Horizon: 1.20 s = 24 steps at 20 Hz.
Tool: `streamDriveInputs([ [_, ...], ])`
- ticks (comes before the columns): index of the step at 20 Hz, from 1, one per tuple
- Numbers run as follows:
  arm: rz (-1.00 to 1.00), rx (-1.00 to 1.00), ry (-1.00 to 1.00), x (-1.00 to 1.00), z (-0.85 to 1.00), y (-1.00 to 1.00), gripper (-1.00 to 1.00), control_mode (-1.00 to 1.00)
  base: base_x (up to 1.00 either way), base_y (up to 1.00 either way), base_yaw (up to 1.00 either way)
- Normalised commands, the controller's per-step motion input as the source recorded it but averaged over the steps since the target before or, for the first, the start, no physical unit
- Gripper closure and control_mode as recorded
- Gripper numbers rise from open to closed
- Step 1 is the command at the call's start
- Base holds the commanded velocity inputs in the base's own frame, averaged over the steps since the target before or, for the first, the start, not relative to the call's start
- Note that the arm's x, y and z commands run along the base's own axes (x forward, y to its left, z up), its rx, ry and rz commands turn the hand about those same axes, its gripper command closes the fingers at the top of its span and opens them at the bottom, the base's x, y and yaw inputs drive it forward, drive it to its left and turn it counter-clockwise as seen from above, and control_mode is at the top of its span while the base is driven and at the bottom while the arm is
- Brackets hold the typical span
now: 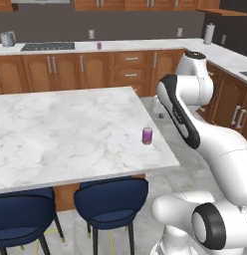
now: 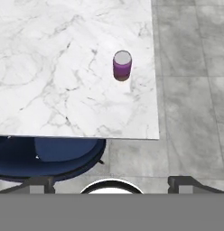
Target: Four empty soda cans are scattered around the kitchen. Gather all the cans and cluster them next to the stove for recycling.
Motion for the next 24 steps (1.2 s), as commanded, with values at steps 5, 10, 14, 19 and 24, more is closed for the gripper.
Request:
streamDriveInputs([
  [5, 0.00, 0.00, 0.00, 0.00, 0.00, 0.00, -1.00, 1.00, 0.09, -0.08, -0.03],
  [10, 0.00, 0.00, 0.00, 0.00, 0.00, 0.00, -1.00, 1.00, 0.48, 0.00, -0.08],
  [14, 0.00, 0.00, 0.00, 0.00, 0.00, 0.00, -1.00, 1.00, 0.45, 0.00, -0.06],
  [19, 0.00, 0.00, 0.00, 0.00, 0.00, 0.00, -1.00, 1.00, 0.41, 0.00, -0.06],
  [24, -0.02, -0.01, 0.10, 0.37, -0.16, 0.02, -1.00, -1.00, 0.00, 0.00, 0.00],
])
